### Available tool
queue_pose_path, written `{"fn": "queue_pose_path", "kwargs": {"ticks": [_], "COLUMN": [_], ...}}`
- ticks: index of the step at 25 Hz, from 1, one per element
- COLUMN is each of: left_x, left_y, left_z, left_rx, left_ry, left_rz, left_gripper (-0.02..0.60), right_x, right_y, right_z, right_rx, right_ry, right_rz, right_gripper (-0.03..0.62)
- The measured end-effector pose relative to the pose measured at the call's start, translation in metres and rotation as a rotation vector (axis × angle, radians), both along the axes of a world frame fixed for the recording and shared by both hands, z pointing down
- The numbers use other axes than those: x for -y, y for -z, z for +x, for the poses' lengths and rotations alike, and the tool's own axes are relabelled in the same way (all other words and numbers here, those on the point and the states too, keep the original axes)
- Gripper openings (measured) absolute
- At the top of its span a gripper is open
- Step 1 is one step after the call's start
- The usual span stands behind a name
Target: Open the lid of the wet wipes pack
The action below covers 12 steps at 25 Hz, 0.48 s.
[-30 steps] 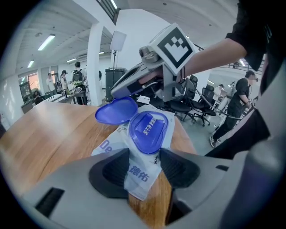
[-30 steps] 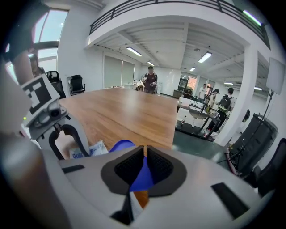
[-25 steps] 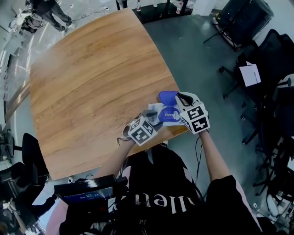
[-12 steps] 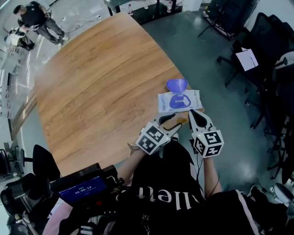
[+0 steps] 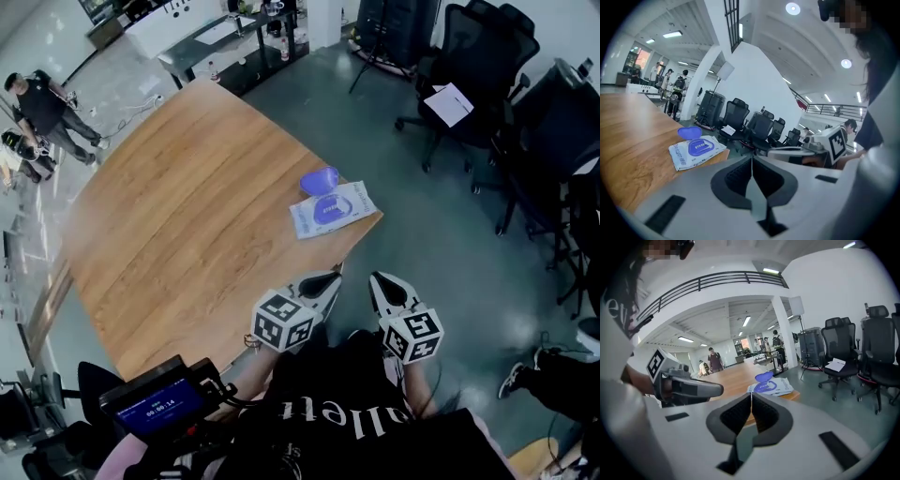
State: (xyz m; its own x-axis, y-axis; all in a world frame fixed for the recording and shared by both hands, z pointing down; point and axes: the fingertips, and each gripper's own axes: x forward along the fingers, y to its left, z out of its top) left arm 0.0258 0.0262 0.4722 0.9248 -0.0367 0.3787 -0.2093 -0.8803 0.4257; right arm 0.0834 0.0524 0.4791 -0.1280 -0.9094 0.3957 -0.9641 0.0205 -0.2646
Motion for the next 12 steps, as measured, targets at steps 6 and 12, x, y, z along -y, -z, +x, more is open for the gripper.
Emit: {"fn": "queue_pose_path", "kwargs": {"ticks": [6, 12], "left_x": [-0.034, -0.112], "left_y": [0.009, 0.017], "left_z": [0.003, 0.000], "left_rx": [-0.033, -0.092], "left_ry": [0.122, 0.271], "left_rz": [0.024, -0.032], "left_gripper": [0.002, 0.002], "right_x": [-0.051, -0.110], "right_y": [0.001, 0.008], "right_z": [0.007, -0.003], "right_rx": [0.030, -0.070], "right_ry": [0.041, 0.174], "right_rz": [0.014, 0.010], "right_gripper": [0.011, 0.011]}}
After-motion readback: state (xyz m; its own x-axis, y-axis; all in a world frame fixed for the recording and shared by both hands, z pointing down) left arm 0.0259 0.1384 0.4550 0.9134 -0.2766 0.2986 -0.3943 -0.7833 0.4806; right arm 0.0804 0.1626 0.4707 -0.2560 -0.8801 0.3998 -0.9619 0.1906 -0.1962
